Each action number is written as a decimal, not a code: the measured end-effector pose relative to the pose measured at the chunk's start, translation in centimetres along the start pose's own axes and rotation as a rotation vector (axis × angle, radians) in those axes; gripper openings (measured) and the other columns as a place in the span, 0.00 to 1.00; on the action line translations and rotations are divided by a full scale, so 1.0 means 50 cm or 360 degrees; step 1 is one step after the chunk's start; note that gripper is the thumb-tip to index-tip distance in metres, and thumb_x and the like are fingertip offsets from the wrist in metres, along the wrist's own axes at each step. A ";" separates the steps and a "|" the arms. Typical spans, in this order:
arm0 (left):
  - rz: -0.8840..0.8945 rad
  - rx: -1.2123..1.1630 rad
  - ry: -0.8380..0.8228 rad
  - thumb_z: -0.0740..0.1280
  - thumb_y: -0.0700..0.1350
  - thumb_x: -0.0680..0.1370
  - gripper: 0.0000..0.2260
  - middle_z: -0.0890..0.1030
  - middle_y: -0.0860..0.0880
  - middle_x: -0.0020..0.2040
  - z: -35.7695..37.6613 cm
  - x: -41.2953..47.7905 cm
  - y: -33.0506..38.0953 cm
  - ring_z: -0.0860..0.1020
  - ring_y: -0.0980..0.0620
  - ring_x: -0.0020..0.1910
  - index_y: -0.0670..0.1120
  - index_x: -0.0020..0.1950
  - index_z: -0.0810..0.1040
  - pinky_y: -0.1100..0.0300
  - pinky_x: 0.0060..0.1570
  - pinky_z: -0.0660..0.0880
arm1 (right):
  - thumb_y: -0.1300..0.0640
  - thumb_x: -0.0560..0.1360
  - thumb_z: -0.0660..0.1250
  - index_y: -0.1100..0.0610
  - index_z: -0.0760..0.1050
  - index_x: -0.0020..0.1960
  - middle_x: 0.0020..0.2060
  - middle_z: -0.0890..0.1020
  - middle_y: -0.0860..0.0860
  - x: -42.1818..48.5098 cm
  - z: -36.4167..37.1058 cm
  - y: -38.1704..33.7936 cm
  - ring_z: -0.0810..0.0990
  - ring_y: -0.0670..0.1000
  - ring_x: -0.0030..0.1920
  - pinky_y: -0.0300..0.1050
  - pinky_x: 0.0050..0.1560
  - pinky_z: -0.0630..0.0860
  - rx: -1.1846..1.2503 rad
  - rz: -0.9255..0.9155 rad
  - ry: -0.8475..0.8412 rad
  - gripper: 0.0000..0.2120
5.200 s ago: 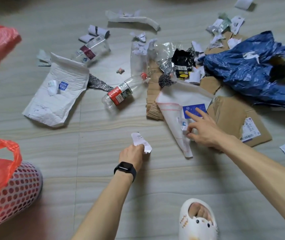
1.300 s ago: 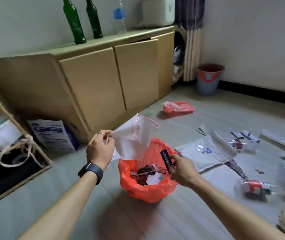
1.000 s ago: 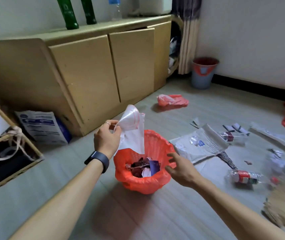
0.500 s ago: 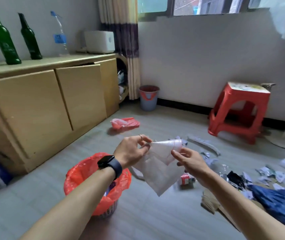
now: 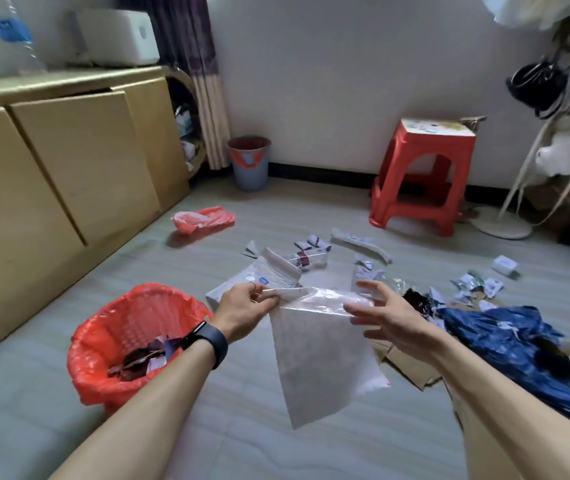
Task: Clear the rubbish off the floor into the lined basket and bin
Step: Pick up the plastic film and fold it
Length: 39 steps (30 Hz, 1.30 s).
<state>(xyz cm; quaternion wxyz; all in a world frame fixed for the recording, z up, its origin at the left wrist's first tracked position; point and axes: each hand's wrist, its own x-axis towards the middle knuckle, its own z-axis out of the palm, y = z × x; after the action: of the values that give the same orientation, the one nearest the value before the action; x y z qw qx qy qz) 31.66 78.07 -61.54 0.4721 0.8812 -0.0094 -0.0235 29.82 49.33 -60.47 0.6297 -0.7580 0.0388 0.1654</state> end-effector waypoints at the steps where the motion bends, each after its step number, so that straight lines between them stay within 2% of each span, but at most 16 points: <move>1: -0.0018 -0.0023 -0.0008 0.73 0.49 0.73 0.05 0.84 0.51 0.41 0.009 0.002 0.001 0.81 0.52 0.41 0.50 0.46 0.83 0.48 0.50 0.80 | 0.55 0.66 0.81 0.44 0.70 0.68 0.54 0.78 0.41 -0.002 -0.003 0.003 0.84 0.50 0.52 0.47 0.50 0.81 -0.0049 0.0020 -0.0127 0.35; 4: -0.0002 -0.0084 0.0021 0.71 0.47 0.73 0.06 0.82 0.51 0.38 0.024 0.005 0.014 0.80 0.50 0.39 0.55 0.48 0.80 0.49 0.47 0.80 | 0.64 0.66 0.79 0.47 0.70 0.67 0.44 0.82 0.44 0.001 -0.010 0.005 0.84 0.45 0.42 0.36 0.44 0.79 -0.0602 -0.0098 -0.0073 0.35; 6: 0.0027 -0.0096 0.0007 0.69 0.47 0.74 0.09 0.82 0.53 0.38 0.028 0.005 0.018 0.80 0.51 0.38 0.60 0.51 0.79 0.54 0.44 0.79 | 0.55 0.72 0.75 0.44 0.74 0.62 0.42 0.84 0.44 0.005 -0.010 0.004 0.82 0.41 0.39 0.31 0.39 0.73 -0.0960 -0.0321 0.0176 0.21; 8: -0.0006 -0.0198 -0.0045 0.69 0.50 0.72 0.08 0.83 0.55 0.40 0.028 0.003 0.018 0.78 0.54 0.35 0.61 0.50 0.80 0.58 0.40 0.77 | 0.43 0.77 0.66 0.41 0.79 0.55 0.46 0.84 0.43 0.007 -0.015 -0.001 0.81 0.42 0.44 0.35 0.42 0.72 -0.1118 -0.0505 0.0397 0.08; 11: -0.0064 -0.0377 -0.0189 0.71 0.66 0.65 0.18 0.84 0.55 0.43 0.027 0.003 0.018 0.80 0.56 0.40 0.60 0.51 0.81 0.61 0.38 0.73 | 0.35 0.77 0.59 0.37 0.81 0.48 0.45 0.77 0.45 0.012 -0.026 0.007 0.76 0.42 0.45 0.41 0.43 0.70 -0.1161 -0.0580 0.0516 0.13; 13: -0.0022 -0.0353 -0.0217 0.71 0.73 0.61 0.24 0.84 0.57 0.45 0.023 0.002 0.018 0.82 0.58 0.43 0.63 0.52 0.80 0.63 0.39 0.74 | 0.32 0.73 0.57 0.35 0.80 0.45 0.46 0.73 0.47 0.012 -0.027 0.003 0.73 0.39 0.46 0.40 0.46 0.68 -0.1076 -0.0509 0.0493 0.15; 16: 0.0082 -0.0227 -0.0233 0.76 0.65 0.63 0.18 0.84 0.56 0.45 0.028 0.001 0.012 0.81 0.60 0.38 0.62 0.50 0.82 0.64 0.41 0.74 | 0.33 0.73 0.59 0.41 0.83 0.45 0.51 0.74 0.44 0.007 -0.030 -0.004 0.74 0.37 0.49 0.37 0.49 0.67 -0.0877 -0.0460 0.0432 0.18; 18: 0.0080 -0.0257 -0.0223 0.71 0.66 0.65 0.17 0.84 0.56 0.42 0.032 -0.001 0.014 0.78 0.61 0.32 0.59 0.48 0.83 0.59 0.42 0.73 | 0.36 0.75 0.61 0.45 0.85 0.45 0.49 0.82 0.42 0.004 -0.032 -0.001 0.79 0.40 0.49 0.39 0.48 0.73 -0.0715 -0.0411 0.0351 0.18; 20: 0.0031 -0.0330 -0.0246 0.64 0.76 0.64 0.27 0.82 0.60 0.40 0.027 -0.003 0.022 0.77 0.62 0.32 0.58 0.50 0.83 0.56 0.42 0.74 | 0.38 0.76 0.63 0.52 0.85 0.46 0.44 0.86 0.47 0.005 -0.037 0.005 0.84 0.49 0.46 0.48 0.48 0.79 -0.0683 -0.0375 0.0353 0.20; 21: 0.0036 -0.0321 -0.0274 0.60 0.80 0.63 0.32 0.81 0.62 0.40 0.024 -0.003 0.024 0.78 0.63 0.34 0.59 0.52 0.82 0.56 0.43 0.76 | 0.39 0.76 0.64 0.57 0.84 0.45 0.42 0.86 0.52 0.006 -0.038 0.007 0.83 0.53 0.43 0.51 0.47 0.78 -0.0707 -0.0373 0.0375 0.22; 23: 0.0088 -0.0305 -0.0338 0.55 0.82 0.62 0.35 0.81 0.62 0.45 0.020 -0.009 0.028 0.80 0.61 0.42 0.61 0.55 0.81 0.55 0.47 0.78 | 0.39 0.76 0.65 0.64 0.79 0.41 0.36 0.82 0.57 0.006 -0.036 0.007 0.78 0.54 0.36 0.49 0.40 0.73 -0.0724 -0.0374 0.0440 0.26; 26: 0.0058 -0.0488 -0.0333 0.62 0.77 0.66 0.32 0.84 0.52 0.52 0.019 -0.015 0.035 0.83 0.49 0.50 0.56 0.58 0.80 0.48 0.49 0.80 | 0.42 0.76 0.68 0.57 0.77 0.33 0.30 0.81 0.47 0.006 -0.034 0.009 0.77 0.50 0.35 0.46 0.40 0.71 -0.0664 -0.0340 0.0487 0.21; 28: 0.0133 -0.0356 -0.0161 0.72 0.63 0.70 0.16 0.85 0.52 0.44 0.015 -0.018 0.039 0.84 0.50 0.44 0.56 0.51 0.82 0.52 0.45 0.81 | 0.45 0.76 0.70 0.54 0.82 0.39 0.35 0.85 0.45 0.007 -0.034 0.010 0.83 0.48 0.39 0.45 0.45 0.77 -0.0550 -0.0320 0.0470 0.14; 30: 0.0211 -0.0234 -0.0042 0.73 0.47 0.74 0.03 0.84 0.55 0.37 0.008 -0.013 0.036 0.81 0.54 0.37 0.56 0.45 0.83 0.54 0.41 0.80 | 0.49 0.75 0.73 0.53 0.84 0.48 0.41 0.87 0.49 0.006 -0.037 0.007 0.84 0.49 0.42 0.44 0.46 0.78 -0.0290 -0.0289 0.0398 0.08; 35: -0.0089 -0.0619 -0.0050 0.66 0.32 0.77 0.14 0.79 0.45 0.36 -0.007 -0.005 0.022 0.71 0.46 0.36 0.50 0.42 0.84 0.58 0.34 0.68 | 0.59 0.73 0.74 0.55 0.84 0.53 0.36 0.81 0.50 0.005 -0.045 0.007 0.74 0.48 0.33 0.40 0.35 0.72 0.0123 -0.0109 0.0154 0.08; 39: -0.0118 -0.0692 -0.0125 0.56 0.26 0.73 0.25 0.83 0.49 0.35 -0.020 0.003 0.026 0.75 0.53 0.30 0.48 0.35 0.86 0.66 0.30 0.72 | 0.64 0.76 0.69 0.56 0.85 0.52 0.36 0.79 0.51 0.009 -0.047 0.003 0.71 0.47 0.30 0.38 0.31 0.66 0.0363 -0.0050 0.0097 0.08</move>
<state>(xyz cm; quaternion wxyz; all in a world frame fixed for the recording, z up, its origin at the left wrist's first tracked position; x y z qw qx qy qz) 31.87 78.19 -59.89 0.6491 0.7568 0.0099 -0.0764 30.68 47.09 -60.40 0.7128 -0.6867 0.0646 0.1270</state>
